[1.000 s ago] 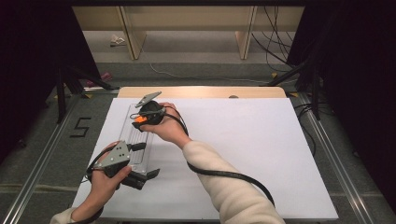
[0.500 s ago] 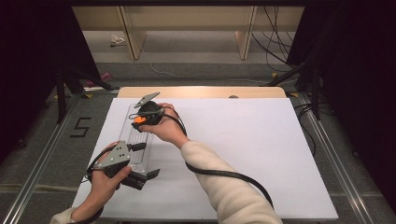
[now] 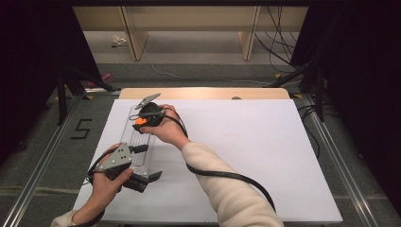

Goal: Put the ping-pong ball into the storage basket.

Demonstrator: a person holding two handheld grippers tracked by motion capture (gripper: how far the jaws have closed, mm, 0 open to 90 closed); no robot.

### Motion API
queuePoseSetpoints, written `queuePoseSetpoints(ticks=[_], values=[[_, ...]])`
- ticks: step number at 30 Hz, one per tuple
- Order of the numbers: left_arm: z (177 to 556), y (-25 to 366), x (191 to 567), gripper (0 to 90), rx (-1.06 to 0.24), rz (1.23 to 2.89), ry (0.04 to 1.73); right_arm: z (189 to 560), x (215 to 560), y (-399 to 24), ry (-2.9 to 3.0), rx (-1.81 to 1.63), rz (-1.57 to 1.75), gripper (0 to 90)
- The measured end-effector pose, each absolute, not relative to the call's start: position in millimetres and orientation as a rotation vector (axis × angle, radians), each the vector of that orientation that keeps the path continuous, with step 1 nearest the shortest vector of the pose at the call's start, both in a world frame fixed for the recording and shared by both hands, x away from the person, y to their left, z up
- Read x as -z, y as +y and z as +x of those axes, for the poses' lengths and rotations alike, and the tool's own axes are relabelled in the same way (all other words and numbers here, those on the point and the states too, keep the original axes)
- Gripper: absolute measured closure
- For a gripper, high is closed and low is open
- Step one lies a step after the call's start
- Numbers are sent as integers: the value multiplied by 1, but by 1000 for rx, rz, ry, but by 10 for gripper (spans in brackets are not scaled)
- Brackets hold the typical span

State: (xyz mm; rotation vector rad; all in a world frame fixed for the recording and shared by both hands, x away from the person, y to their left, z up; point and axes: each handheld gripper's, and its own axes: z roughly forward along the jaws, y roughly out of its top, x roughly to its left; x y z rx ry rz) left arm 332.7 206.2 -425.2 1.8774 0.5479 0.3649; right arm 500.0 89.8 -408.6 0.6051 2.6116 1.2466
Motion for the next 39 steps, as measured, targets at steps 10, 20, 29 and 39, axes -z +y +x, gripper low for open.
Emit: queuePoseSetpoints(ticks=[10, 20, 29, 39], values=[[333, 206, 426, 0, -362, 1880, 546, 501, 410, 93, 2620, -1242, 604, 515], [333, 206, 426, 0, -361, 1883, 545, 502, 411, 97, 2629, -1240, 602, 514], [333, 205, 426, 0, -360, 1885, 544, 502, 414, 99, 2637, -1227, 602, 514], [333, 205, 426, 0, -360, 1886, 542, 503, 418, 102, 2648, -1211, 598, 514]])
